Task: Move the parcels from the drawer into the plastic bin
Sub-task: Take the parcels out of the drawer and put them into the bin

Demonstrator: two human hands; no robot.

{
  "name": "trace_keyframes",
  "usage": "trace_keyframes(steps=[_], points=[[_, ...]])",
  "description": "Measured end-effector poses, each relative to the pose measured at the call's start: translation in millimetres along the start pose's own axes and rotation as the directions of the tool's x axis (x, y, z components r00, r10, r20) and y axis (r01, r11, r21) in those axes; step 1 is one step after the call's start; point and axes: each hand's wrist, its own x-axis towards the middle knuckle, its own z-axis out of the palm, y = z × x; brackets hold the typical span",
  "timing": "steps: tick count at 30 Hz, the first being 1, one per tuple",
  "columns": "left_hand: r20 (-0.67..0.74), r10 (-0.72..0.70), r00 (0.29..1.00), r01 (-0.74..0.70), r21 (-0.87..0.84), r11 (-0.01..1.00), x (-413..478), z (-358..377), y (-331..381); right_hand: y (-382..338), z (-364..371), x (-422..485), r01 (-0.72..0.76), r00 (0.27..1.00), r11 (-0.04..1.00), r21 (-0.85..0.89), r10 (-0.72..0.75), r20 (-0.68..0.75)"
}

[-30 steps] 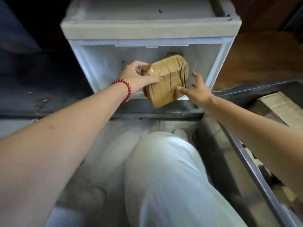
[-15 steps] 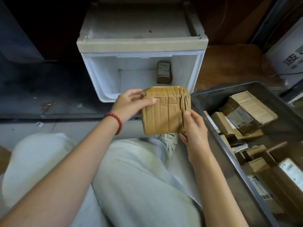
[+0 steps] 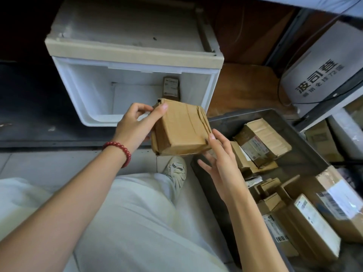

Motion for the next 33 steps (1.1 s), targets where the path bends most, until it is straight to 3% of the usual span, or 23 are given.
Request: trace_keyframes(steps=[8,17,33], points=[[0.054,0.026,0.998,-0.024,-0.031,0.999,-2,0,4,6,1,5,-0.020,1.000,0.996,0.088,0.019,0.014],[0.061,0.080,0.995,-0.090,0.175,0.980,-2,0,0,9,-3,7,0.024,0.999,0.999,-0.031,-0.025,-0.046],[0.167,0.123,0.978,-0.161,0.237,0.958,7,3,3,7,-7,13,-0.039,0.999,0.998,-0.048,0.037,-0.034]])
